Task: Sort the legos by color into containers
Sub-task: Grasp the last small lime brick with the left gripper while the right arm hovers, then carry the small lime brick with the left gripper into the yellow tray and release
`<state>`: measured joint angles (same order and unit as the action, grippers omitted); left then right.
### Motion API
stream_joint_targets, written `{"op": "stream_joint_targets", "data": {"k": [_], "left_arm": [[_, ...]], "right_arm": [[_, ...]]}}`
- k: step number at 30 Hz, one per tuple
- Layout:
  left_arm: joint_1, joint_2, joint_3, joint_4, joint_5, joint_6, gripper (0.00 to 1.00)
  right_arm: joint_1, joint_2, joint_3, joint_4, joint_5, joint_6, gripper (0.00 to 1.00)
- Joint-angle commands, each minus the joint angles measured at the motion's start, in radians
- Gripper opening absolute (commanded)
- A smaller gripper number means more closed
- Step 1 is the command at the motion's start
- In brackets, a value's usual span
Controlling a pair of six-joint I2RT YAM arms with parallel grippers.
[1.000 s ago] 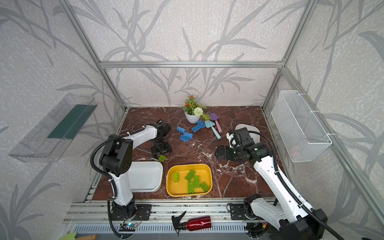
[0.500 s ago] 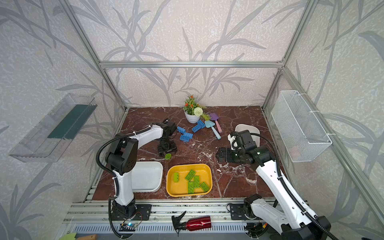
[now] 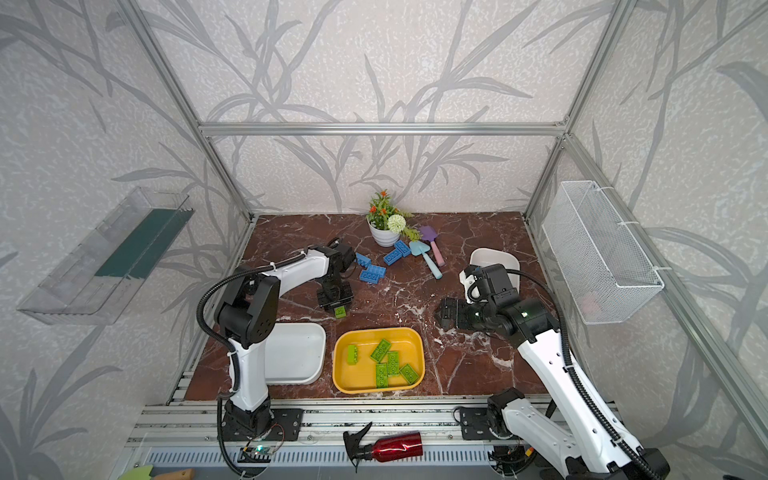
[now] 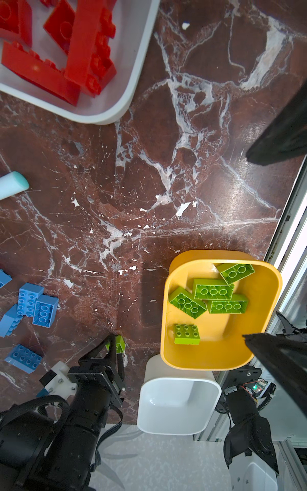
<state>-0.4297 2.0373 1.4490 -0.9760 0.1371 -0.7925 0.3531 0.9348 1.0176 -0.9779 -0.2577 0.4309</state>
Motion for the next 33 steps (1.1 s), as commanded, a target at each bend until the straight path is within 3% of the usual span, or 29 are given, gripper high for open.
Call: {"op": "stream_joint_targets", "data": {"k": [1, 7, 14, 26, 33], "left_arm": [[0.001, 0.018, 0.036, -0.030, -0.030, 0.015, 0.31], [-0.012, -0.022, 0.098, -0.091, -0.077, 0.045, 0.25], [-0.084, -0.157, 0.132, -0.151, -0.113, 0.033, 0.25], [-0.414, -0.421, -0.096, -0.094, -0.168, -0.197, 0.25], [-0.585, -0.405, -0.179, -0.028, -0.182, -0.298, 0.29]], "right_arm": [[-0.005, -0.029, -0.006, -0.045, 0.020, 0.010, 0.99], [-0.005, -0.069, -0.004, -0.071, 0.025, 0.032, 0.99], [-0.005, -0.114, -0.004, -0.103, 0.023, 0.046, 0.99], [-0.005, -0.233, -0.025, -0.219, 0.008, 0.042, 0.99], [-0.005, -0.300, -0.050, -0.272, -0.043, 0.034, 0.99]]}}
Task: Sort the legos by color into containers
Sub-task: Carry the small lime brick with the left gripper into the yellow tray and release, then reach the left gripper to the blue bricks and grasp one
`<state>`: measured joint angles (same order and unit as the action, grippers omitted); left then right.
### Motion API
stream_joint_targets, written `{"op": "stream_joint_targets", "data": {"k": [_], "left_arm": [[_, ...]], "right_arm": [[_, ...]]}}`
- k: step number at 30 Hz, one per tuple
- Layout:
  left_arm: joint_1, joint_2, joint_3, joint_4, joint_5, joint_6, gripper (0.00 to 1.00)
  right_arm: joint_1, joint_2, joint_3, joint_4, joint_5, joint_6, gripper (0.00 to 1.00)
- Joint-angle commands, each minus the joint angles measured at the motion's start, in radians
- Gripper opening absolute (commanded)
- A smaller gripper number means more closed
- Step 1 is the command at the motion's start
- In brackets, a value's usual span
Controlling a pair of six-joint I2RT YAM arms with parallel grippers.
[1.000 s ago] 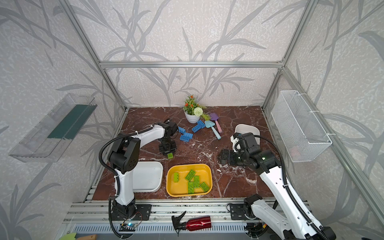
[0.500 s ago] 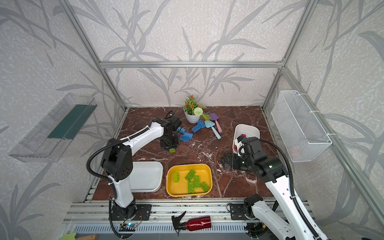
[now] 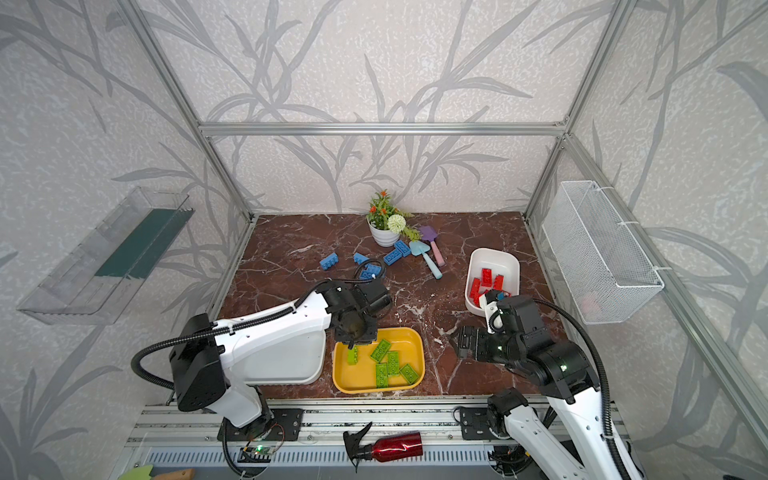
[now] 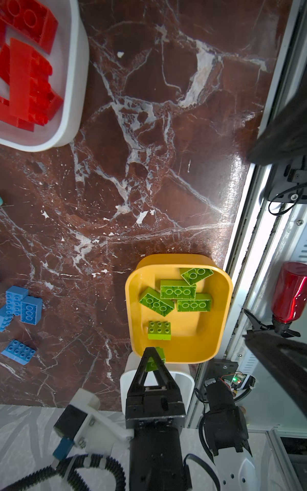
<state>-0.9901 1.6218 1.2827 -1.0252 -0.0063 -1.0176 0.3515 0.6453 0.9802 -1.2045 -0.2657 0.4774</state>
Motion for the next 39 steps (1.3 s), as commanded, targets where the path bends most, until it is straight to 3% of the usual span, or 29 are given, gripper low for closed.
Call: {"op": "stream_joint_targets", "data": {"k": [1, 3, 7, 9, 14, 23, 31, 39], "left_arm": [[-0.039, 0.024, -0.011, 0.023, -0.042, -0.079, 0.31], [-0.059, 0.041, -0.009, 0.027, -0.050, -0.090, 0.40], [-0.061, 0.039, -0.001, 0.026, -0.072, -0.105, 0.77], [-0.052, 0.035, 0.025, 0.007, -0.095, -0.093, 0.85], [0.041, 0.035, 0.109, -0.035, -0.090, -0.002, 0.86], [0.387, 0.094, 0.266, -0.047, -0.074, 0.210, 0.86], [0.619, 0.327, 0.466, -0.032, -0.053, 0.360, 0.85], [0.694, 0.615, 0.795, -0.105, -0.147, 0.602, 0.84]], "right_arm": [[-0.003, -0.012, -0.010, -0.051, -0.040, -0.017, 0.99], [-0.003, -0.012, -0.003, -0.059, -0.049, -0.026, 0.99], [-0.003, -0.009, 0.010, -0.060, -0.064, -0.034, 0.99], [-0.003, -0.005, 0.015, -0.052, -0.066, -0.034, 0.99], [-0.001, 0.029, 0.024, -0.007, -0.069, -0.023, 0.99], [0.010, 0.164, 0.067, 0.109, -0.066, -0.020, 0.99], [0.032, 0.314, 0.110, 0.199, -0.056, -0.021, 0.99], [0.034, 0.470, 0.228, 0.208, -0.045, -0.052, 0.99]]}}
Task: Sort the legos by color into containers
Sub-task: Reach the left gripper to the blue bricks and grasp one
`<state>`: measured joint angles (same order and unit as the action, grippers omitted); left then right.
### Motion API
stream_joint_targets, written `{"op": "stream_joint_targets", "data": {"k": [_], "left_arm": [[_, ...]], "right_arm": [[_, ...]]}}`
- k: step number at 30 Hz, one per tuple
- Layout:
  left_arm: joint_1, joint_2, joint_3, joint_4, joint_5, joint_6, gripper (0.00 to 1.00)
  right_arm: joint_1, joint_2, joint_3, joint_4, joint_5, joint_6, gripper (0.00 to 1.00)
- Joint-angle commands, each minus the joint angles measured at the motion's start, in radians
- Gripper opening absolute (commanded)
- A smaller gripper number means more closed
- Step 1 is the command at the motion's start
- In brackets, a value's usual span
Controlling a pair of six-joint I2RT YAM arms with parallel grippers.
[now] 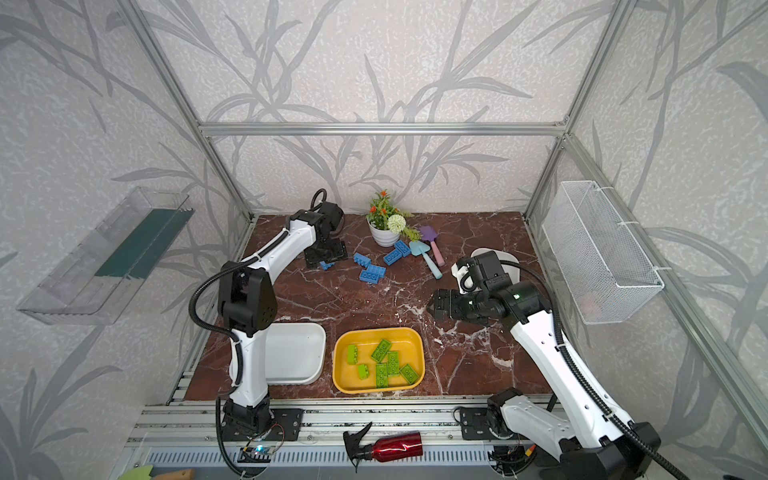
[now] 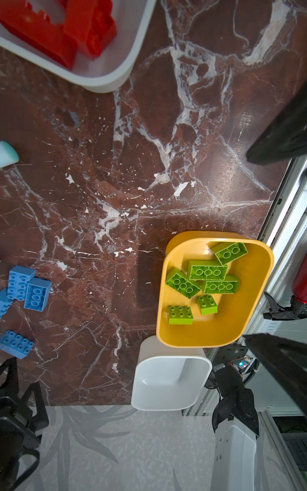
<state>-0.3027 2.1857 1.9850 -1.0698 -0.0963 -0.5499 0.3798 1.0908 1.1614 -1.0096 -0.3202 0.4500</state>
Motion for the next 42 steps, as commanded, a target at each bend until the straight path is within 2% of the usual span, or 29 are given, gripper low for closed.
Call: {"op": "stream_joint_targets", "data": {"k": [1, 7, 9, 16, 23, 30, 39, 42], "left_arm": [[0.012, 0.084, 0.139, -0.068, -0.064, 0.168, 0.83], [0.038, 0.240, 0.356, -0.131, -0.044, 0.314, 0.81], [0.043, 0.262, 0.376, -0.135, -0.023, 0.351, 0.79], [0.067, 0.237, 0.276, -0.081, 0.046, 0.425, 0.75], [0.091, 0.212, 0.161, -0.006, 0.113, 0.440, 0.73], [0.093, 0.230, 0.158, -0.001, 0.108, 0.431, 0.66], [0.096, 0.250, 0.208, 0.004, 0.103, 0.443, 0.66], [0.096, 0.267, 0.221, 0.001, 0.119, 0.433, 0.58]], "right_arm": [[0.005, 0.039, 0.058, 0.008, 0.014, -0.027, 0.99], [0.005, 0.083, 0.105, -0.024, 0.028, -0.020, 0.99], [0.005, 0.089, 0.115, -0.034, 0.033, -0.016, 0.99], [0.005, 0.080, 0.122, -0.055, 0.062, 0.007, 0.99], [0.005, 0.060, 0.107, -0.052, 0.069, 0.035, 0.99], [0.005, 0.020, 0.080, -0.055, 0.081, 0.061, 0.99], [0.007, -0.061, 0.029, -0.061, 0.084, 0.119, 0.99], [0.008, -0.102, 0.011, -0.069, 0.091, 0.147, 0.99]]}}
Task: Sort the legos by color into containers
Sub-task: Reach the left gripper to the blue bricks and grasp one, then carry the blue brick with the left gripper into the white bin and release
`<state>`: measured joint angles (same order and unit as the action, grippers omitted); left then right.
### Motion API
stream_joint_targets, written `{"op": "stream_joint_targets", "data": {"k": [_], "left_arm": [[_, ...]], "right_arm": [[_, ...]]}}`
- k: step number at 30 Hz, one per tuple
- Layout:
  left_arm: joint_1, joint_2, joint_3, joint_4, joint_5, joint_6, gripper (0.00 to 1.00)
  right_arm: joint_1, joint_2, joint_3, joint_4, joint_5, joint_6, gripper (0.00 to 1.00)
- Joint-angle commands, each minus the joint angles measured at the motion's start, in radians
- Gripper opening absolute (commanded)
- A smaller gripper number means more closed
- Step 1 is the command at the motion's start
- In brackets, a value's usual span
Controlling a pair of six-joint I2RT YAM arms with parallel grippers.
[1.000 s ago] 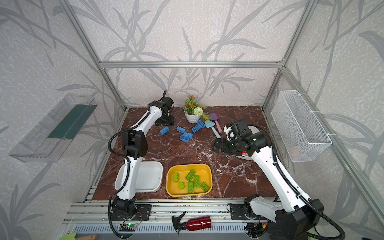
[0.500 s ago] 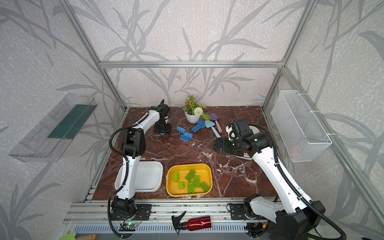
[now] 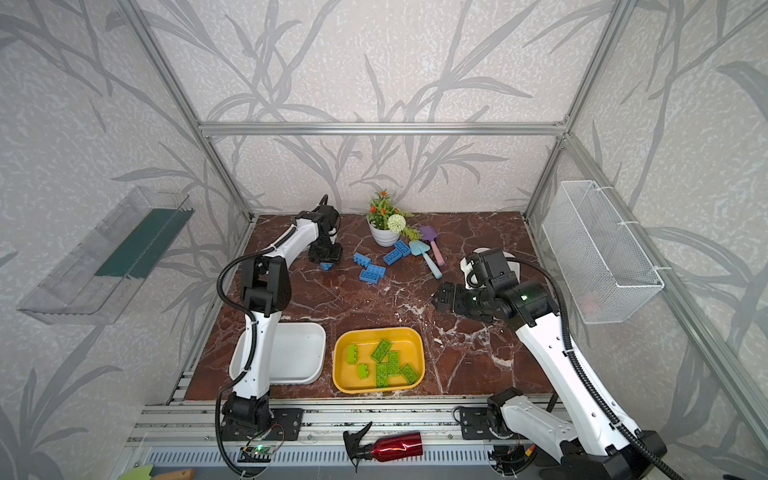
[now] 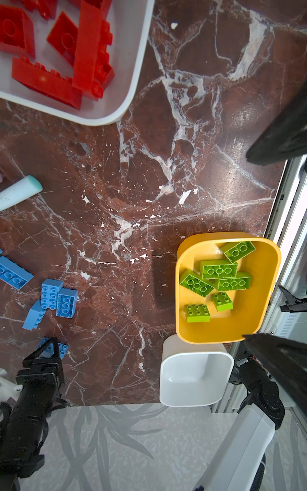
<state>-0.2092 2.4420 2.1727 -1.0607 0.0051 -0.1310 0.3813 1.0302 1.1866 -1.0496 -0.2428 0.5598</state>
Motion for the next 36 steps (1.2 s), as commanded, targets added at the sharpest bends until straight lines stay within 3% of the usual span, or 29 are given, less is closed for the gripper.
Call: {"op": "stream_joint_targets", "data": {"k": [1, 6, 9, 15, 18, 24, 31, 36], "left_arm": [[0.002, 0.012, 0.032, -0.008, 0.022, 0.008, 0.53], [0.001, 0.004, 0.025, -0.012, 0.032, -0.005, 0.31], [0.002, -0.010, 0.010, -0.011, 0.040, -0.017, 0.28], [0.002, -0.073, -0.053, -0.031, 0.044, -0.096, 0.12], [0.002, -0.162, -0.132, -0.031, 0.053, -0.156, 0.11], [0.002, -0.402, -0.330, -0.063, 0.026, -0.242, 0.08], [0.002, -0.778, -0.676, -0.104, -0.036, -0.338, 0.09], [0.001, -1.086, -0.984, -0.084, 0.044, -0.466, 0.10]], "right_arm": [[0.007, -0.058, -0.021, -0.033, 0.018, 0.047, 0.99], [0.008, -0.114, -0.054, -0.045, 0.029, 0.072, 0.99], [0.010, -0.130, -0.058, -0.048, 0.033, 0.072, 0.99], [0.025, -0.121, -0.040, -0.051, 0.045, 0.055, 0.99], [0.066, -0.084, -0.005, -0.062, 0.071, 0.027, 0.99], [0.140, -0.032, -0.012, 0.003, 0.043, 0.016, 0.99], [0.232, 0.010, -0.008, 0.023, 0.052, -0.015, 0.99], [0.263, 0.025, -0.030, 0.060, 0.015, -0.029, 0.99]]}}
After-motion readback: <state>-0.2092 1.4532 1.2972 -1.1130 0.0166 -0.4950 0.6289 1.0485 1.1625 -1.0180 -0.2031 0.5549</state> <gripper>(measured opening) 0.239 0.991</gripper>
